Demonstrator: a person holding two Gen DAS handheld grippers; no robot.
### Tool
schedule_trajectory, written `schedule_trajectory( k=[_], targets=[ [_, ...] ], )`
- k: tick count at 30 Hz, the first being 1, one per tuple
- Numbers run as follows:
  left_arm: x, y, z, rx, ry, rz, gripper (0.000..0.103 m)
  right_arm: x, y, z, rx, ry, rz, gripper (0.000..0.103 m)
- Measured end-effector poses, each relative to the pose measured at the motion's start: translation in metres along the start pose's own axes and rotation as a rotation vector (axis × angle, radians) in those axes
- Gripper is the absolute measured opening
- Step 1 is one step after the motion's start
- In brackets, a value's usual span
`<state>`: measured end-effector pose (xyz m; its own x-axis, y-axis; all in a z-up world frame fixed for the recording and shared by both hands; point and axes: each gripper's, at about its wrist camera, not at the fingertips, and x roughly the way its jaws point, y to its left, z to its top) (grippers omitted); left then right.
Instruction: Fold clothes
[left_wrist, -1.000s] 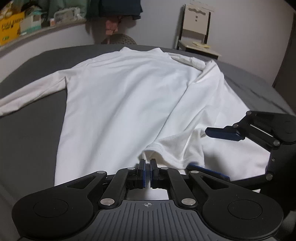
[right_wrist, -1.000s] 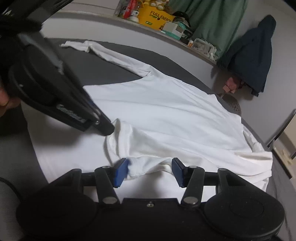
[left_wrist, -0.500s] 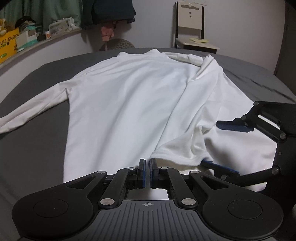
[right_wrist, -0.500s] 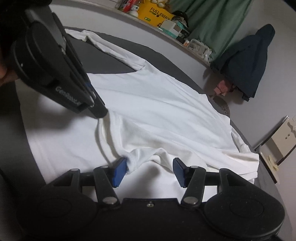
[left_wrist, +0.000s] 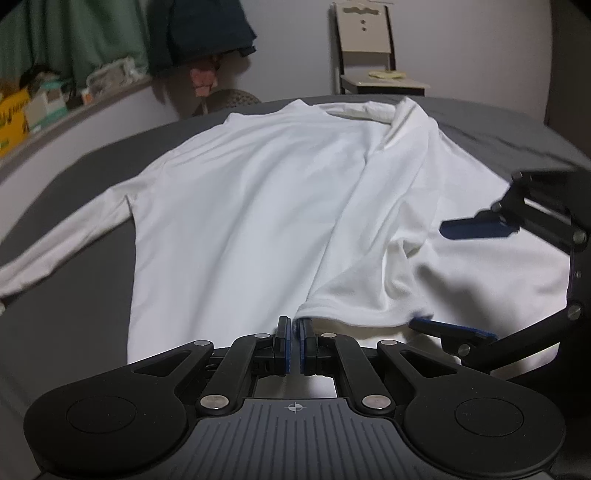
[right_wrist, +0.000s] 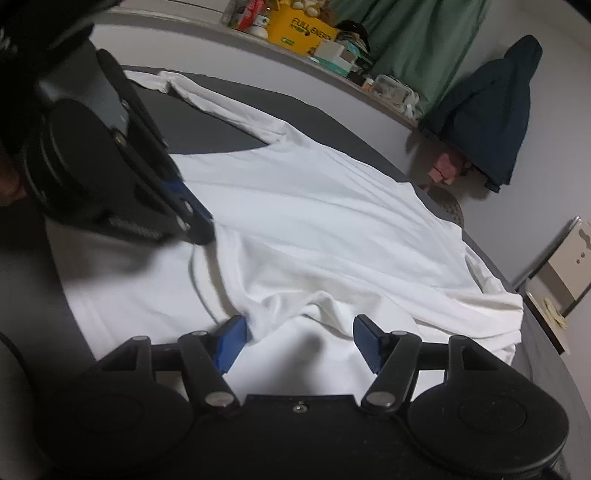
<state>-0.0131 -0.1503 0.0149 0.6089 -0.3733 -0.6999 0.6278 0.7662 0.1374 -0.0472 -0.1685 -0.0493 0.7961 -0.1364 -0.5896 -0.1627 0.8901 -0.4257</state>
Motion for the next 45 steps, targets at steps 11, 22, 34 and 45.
schedule_trajectory(
  k=[11, 22, 34, 45],
  targets=[
    [-0.001, -0.01, 0.01, 0.053, -0.104, 0.094, 0.002, -0.005, -0.013, 0.003, 0.105, -0.053, 0.033, 0.013],
    [-0.038, -0.013, 0.01, 0.161, -0.21, 0.25, 0.002, -0.044, -0.016, 0.016, 0.268, -0.19, 0.22, 0.005],
    [-0.026, 0.028, 0.006, -0.131, -0.031, 0.06, 0.002, -0.009, -0.1, -0.027, 0.787, 0.017, 0.448, 0.042],
    [-0.049, 0.076, 0.003, -0.445, -0.276, 0.06, 0.003, 0.02, -0.298, -0.036, 0.989, -0.051, -0.003, 0.064]
  ],
)
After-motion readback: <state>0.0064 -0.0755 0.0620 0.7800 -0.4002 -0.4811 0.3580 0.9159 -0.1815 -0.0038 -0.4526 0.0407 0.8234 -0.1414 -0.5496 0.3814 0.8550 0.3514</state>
